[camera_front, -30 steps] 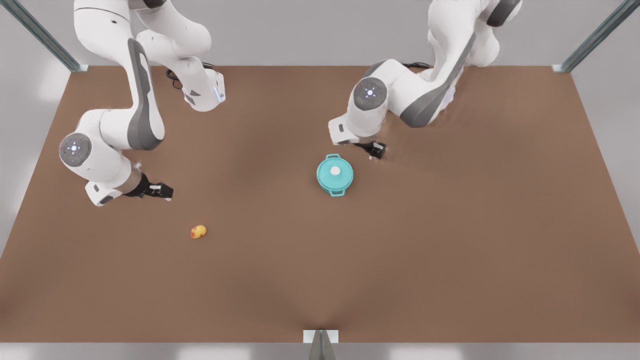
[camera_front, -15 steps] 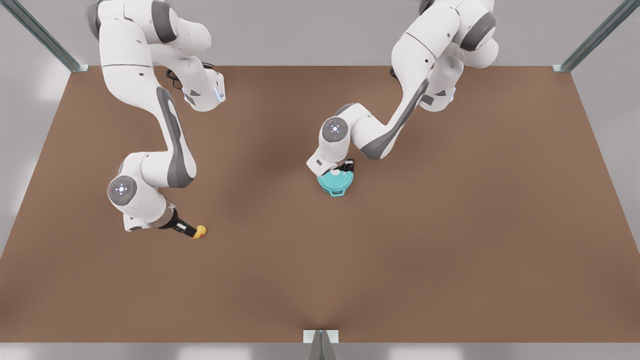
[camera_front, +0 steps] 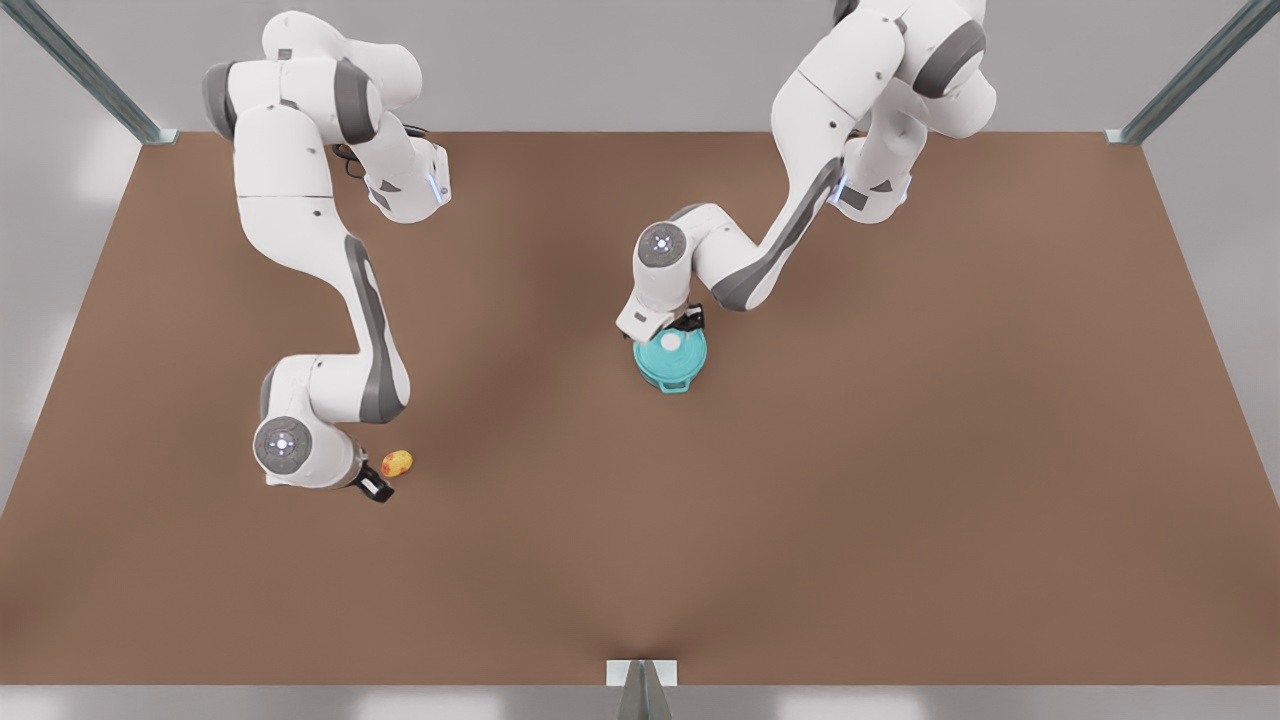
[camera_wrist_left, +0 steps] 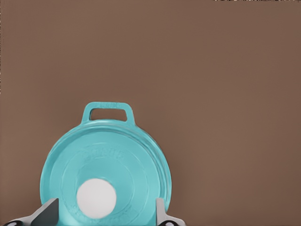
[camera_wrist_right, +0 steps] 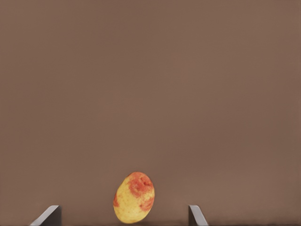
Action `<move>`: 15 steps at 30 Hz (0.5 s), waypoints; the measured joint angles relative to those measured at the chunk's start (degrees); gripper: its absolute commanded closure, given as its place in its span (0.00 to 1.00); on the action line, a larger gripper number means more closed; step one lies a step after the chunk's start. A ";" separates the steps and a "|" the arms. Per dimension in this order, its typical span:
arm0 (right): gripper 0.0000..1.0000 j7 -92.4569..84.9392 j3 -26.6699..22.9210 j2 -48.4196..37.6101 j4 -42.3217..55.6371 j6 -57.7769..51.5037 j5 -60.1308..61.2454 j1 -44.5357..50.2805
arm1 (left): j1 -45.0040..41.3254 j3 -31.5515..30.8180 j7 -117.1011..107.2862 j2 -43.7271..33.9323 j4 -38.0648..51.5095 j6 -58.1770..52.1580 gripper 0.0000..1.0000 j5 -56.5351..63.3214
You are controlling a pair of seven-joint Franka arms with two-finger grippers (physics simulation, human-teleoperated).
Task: Open the pot lid and put the potato into the pot
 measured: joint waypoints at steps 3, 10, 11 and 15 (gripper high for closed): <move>0.00 1.90 -0.83 0.69 0.14 0.13 2.71 -0.47 | 0.15 0.10 -1.81 0.59 -0.07 0.30 0.00 1.17; 0.00 5.27 -0.83 0.78 -2.42 6.35 9.55 -1.20 | 0.14 0.12 -5.04 1.74 -0.07 0.75 0.00 2.01; 0.00 5.65 -0.73 0.85 -2.87 7.44 9.98 -1.51 | 0.15 0.12 -5.41 1.93 -0.08 0.79 0.00 2.06; 0.00 6.59 -0.51 0.95 -4.80 10.42 10.84 -1.77 | 0.33 0.12 -6.69 2.73 -0.03 1.06 0.23 2.19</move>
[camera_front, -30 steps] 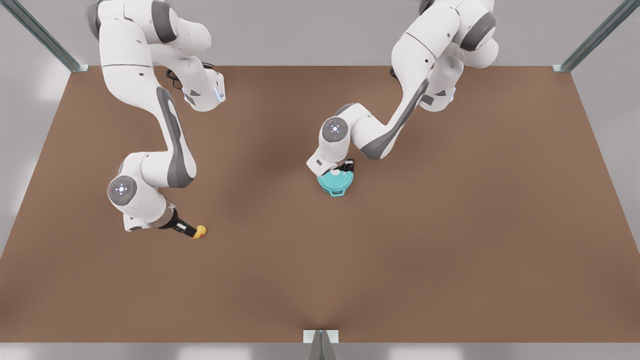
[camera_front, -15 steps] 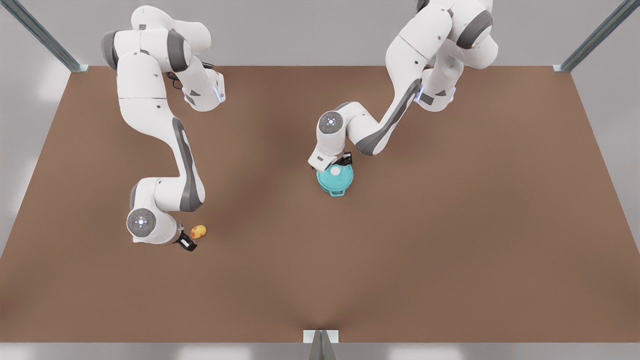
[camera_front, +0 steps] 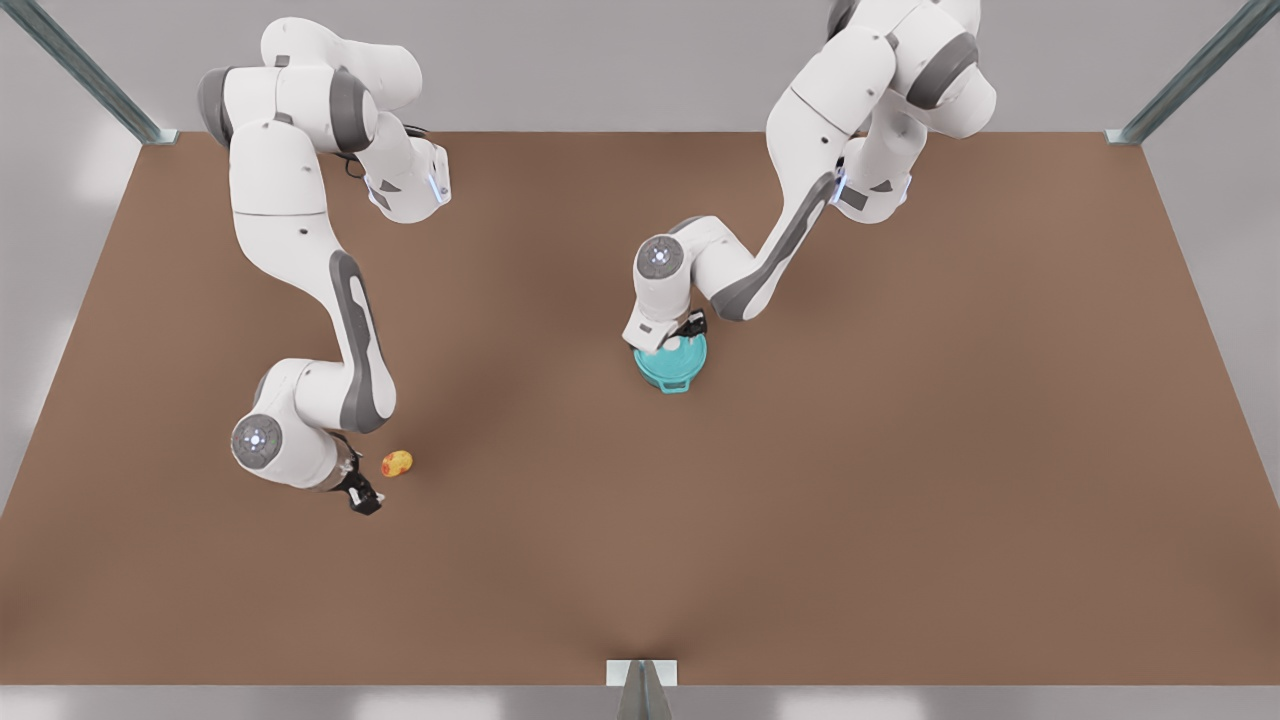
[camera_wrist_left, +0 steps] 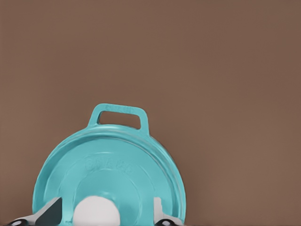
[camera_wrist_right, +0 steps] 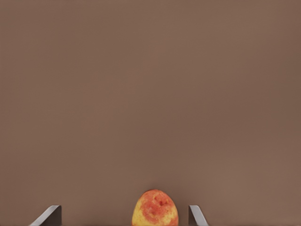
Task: Open the pot lid and put the potato into the pot
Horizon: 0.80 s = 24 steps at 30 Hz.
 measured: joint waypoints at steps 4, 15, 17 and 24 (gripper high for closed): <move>0.00 0.57 0.54 0.00 -3.36 2.69 0.31 0.14 | 0.56 0.07 -1.38 -0.31 0.14 -0.54 0.61 0.48; 0.00 1.66 1.30 -0.50 -7.22 6.34 0.51 0.58 | 15.78 0.25 1.00 3.83 14.63 -8.40 0.63 0.19; 0.00 1.79 1.42 -0.73 -7.96 6.96 0.51 0.67 | 21.73 0.28 3.29 9.60 18.99 -8.16 0.63 0.20; 0.00 2.29 1.47 -0.91 -8.97 8.52 0.60 2.05 | 25.51 0.30 10.85 15.86 20.72 -2.32 0.00 0.98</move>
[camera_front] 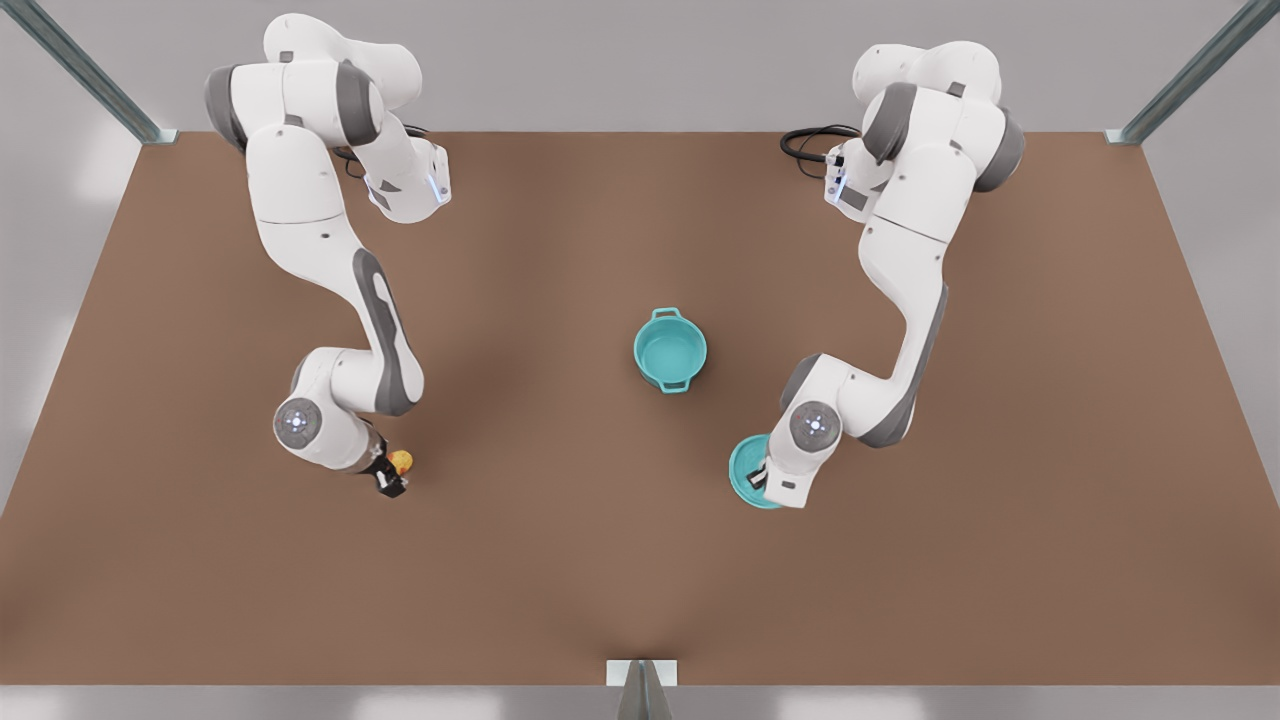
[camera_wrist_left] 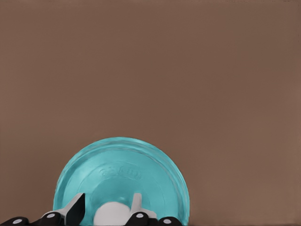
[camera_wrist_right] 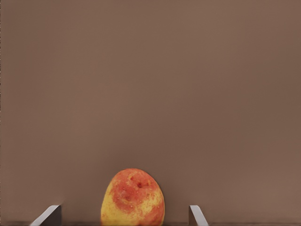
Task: Open the pot lid and put the potato into the pot
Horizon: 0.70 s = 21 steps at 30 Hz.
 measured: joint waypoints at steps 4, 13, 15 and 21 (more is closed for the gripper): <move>0.00 0.26 0.02 0.35 -0.03 0.58 0.02 0.33 | 8.62 1.16 6.56 -9.86 4.53 -9.13 0.00 -1.93; 0.00 0.65 0.09 0.36 -2.55 2.72 0.04 0.82 | 22.46 1.80 29.85 -32.33 -1.50 -29.81 0.00 -14.62; 0.00 0.72 0.07 0.11 -2.82 2.98 0.03 1.06 | 21.84 1.70 33.68 -32.30 -1.35 -31.10 0.00 -15.34; 0.00 0.88 0.07 0.19 -3.27 3.48 0.04 1.36 | 21.42 1.67 42.84 -31.73 -1.42 -33.62 0.00 -16.16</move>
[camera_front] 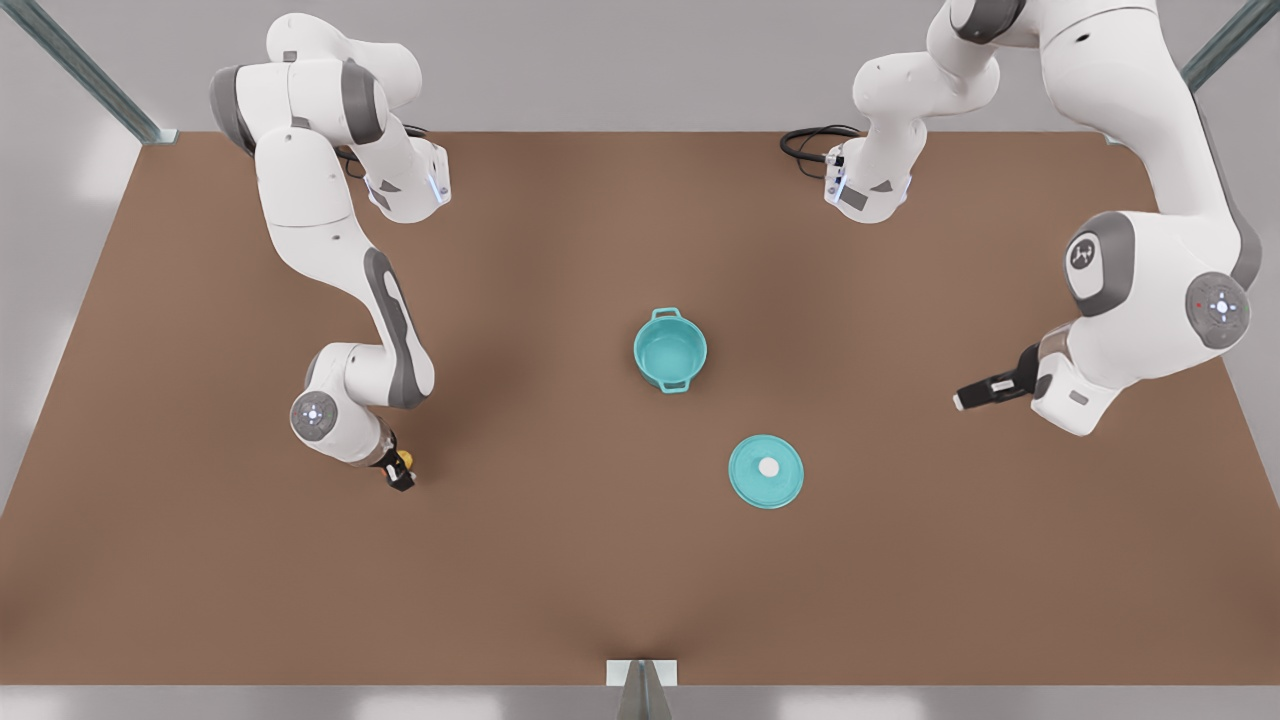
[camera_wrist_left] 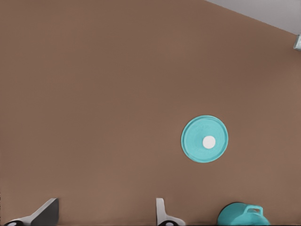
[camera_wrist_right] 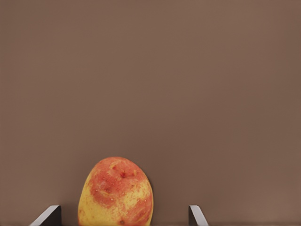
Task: Open the pot lid and put the potato into the pot
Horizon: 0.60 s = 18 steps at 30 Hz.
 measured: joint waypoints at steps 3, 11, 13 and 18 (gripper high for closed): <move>0.05 0.09 0.01 0.10 -0.02 0.46 0.02 0.30 | 0.03 0.02 3.43 0.20 -0.09 -0.57 0.00 -0.16; 0.12 0.45 -0.05 0.68 -0.01 1.70 0.22 0.81 | 0.03 0.06 9.86 0.17 -0.40 -1.23 0.00 -0.26; 0.13 0.53 -0.06 0.75 -0.01 1.91 0.24 0.79 | 0.09 0.06 11.07 0.19 -0.44 -1.30 0.00 -0.26; 0.22 0.81 -0.07 0.42 -0.10 2.16 0.22 0.65 | 0.09 0.06 13.55 0.27 -0.45 -1.36 0.00 -0.24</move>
